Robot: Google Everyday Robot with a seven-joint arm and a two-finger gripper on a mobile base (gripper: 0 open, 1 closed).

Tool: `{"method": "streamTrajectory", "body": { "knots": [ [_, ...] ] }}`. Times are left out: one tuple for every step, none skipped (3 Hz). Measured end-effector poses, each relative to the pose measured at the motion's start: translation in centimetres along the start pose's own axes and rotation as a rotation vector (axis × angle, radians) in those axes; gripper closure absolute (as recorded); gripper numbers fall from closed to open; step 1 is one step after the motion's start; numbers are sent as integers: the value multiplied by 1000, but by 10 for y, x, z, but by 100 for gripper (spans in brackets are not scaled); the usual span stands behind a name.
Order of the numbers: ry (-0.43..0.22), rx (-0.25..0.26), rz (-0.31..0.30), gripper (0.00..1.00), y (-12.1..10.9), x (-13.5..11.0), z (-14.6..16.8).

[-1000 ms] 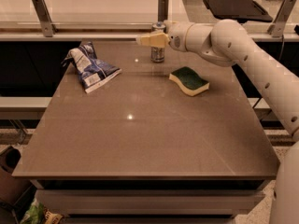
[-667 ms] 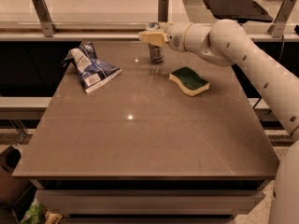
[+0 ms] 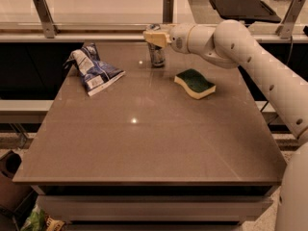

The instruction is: Pick redbull can

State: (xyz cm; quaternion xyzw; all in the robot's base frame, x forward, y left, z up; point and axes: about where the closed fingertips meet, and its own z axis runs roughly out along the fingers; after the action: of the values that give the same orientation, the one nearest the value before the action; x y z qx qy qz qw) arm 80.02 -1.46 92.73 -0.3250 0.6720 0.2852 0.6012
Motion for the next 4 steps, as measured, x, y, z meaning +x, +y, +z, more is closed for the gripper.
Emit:
{"method": "streamTrajectory", "body": {
  "knots": [
    [0,-4,1,100,2,0,2],
    [0,-5,1,100,2,0,3],
    [-46,-5,1,100,-1,-14,-3],
    [-114,-5,1,100,-11,-33,-18]
  ]
}}
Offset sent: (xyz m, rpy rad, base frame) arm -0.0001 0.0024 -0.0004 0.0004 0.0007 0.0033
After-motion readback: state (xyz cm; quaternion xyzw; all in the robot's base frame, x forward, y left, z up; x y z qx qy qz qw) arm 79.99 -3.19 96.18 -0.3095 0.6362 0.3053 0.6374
